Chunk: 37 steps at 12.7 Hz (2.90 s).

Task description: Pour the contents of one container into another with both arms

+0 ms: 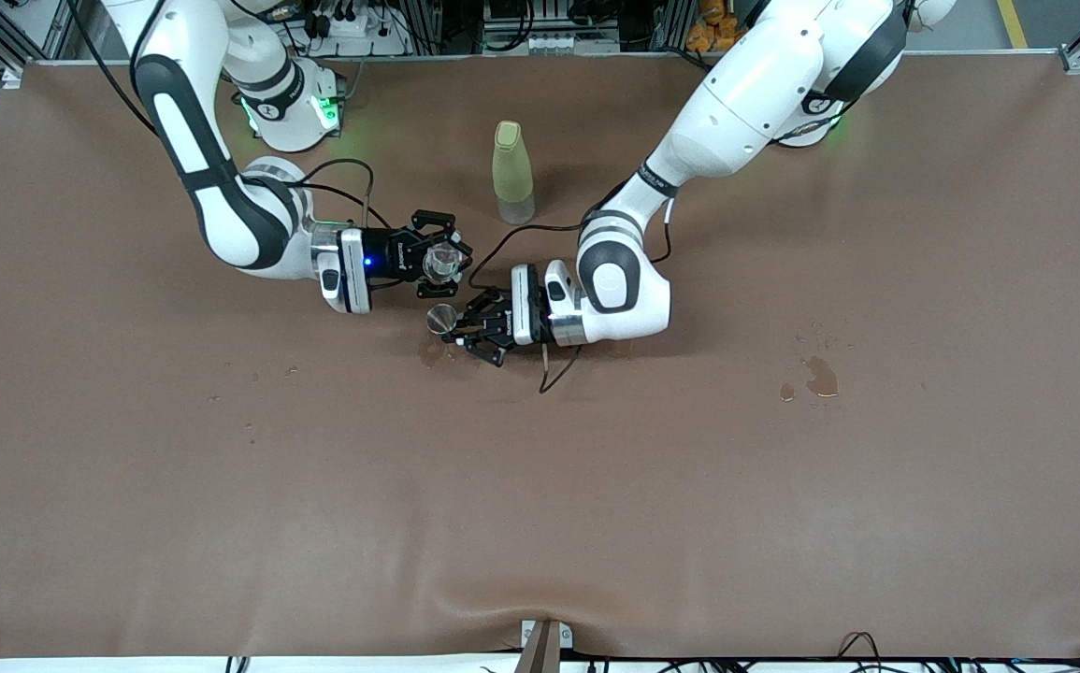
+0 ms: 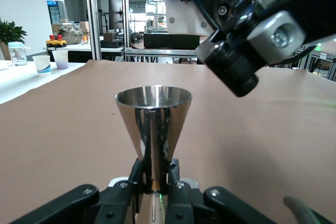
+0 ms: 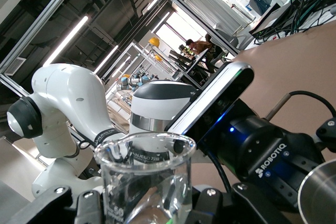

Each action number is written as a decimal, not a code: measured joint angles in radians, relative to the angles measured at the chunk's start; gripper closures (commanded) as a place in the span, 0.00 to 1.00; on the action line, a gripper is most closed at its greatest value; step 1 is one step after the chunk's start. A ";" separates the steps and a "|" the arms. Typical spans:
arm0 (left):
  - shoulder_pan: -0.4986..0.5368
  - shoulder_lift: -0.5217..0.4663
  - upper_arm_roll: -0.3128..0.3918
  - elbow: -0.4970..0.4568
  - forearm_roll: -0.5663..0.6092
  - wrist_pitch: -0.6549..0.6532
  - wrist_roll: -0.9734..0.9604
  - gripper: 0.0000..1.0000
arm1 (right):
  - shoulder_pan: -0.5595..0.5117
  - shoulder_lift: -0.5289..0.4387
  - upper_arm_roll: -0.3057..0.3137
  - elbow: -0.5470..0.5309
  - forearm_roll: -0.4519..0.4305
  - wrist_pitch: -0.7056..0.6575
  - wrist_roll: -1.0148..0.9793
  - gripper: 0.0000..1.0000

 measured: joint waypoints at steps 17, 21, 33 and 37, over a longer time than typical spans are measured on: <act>0.003 0.000 0.000 -0.021 -0.020 0.000 0.000 1.00 | 0.000 -0.001 0.000 0.000 0.004 -0.016 0.223 1.00; 0.003 0.000 0.000 -0.023 -0.020 0.000 0.000 1.00 | 0.000 -0.001 0.000 0.000 0.006 -0.023 0.280 1.00; 0.004 -0.001 0.000 -0.034 -0.020 0.000 0.000 1.00 | 0.000 -0.002 0.000 0.000 0.028 -0.031 0.459 1.00; 0.004 -0.004 0.000 -0.039 -0.022 0.000 0.000 1.00 | 0.000 -0.002 0.000 0.000 0.036 -0.031 0.510 1.00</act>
